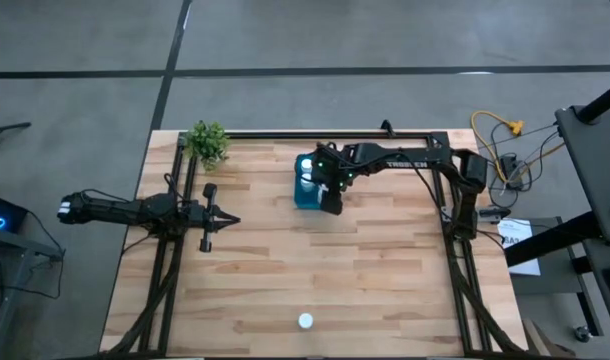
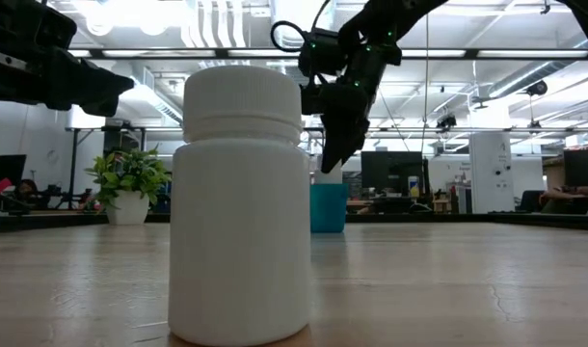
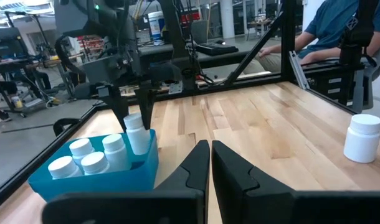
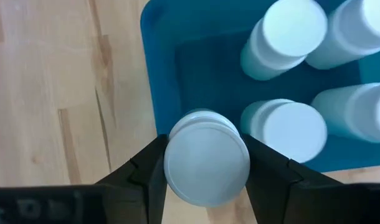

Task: Pick and place pill bottles into a basket
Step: Put the top white pill bottle into the blue bin

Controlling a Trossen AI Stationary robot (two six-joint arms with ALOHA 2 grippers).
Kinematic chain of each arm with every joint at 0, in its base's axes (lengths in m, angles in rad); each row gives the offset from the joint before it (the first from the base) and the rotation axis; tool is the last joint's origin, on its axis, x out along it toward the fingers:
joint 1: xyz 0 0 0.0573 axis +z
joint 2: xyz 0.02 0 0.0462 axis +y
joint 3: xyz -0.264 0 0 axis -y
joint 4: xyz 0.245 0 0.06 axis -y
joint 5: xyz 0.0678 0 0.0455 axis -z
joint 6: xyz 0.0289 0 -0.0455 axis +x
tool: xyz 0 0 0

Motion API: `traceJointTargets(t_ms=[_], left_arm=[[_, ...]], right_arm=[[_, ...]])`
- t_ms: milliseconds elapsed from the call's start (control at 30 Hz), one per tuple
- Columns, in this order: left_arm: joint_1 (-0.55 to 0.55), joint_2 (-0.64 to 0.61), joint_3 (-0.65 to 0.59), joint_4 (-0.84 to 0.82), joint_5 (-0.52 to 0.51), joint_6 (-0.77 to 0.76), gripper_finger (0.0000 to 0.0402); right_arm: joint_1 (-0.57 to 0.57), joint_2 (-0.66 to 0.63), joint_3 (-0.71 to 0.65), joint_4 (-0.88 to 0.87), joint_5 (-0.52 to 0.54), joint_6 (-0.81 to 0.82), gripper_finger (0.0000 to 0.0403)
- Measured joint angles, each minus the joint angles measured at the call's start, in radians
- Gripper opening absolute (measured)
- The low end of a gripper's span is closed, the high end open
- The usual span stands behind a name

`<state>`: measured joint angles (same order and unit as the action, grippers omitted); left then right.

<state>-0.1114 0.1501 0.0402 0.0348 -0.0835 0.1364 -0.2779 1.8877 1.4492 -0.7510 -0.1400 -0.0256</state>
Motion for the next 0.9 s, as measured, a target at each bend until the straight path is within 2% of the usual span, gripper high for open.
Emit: traceJointTargets(t_ms=[900], left_arm=[[0.000,0.000,-0.001,0.000,0.000,-0.001,0.0001]], right_arm=[[-0.006,0.000,-0.090,0.111,-0.056,0.018,0.0155]])
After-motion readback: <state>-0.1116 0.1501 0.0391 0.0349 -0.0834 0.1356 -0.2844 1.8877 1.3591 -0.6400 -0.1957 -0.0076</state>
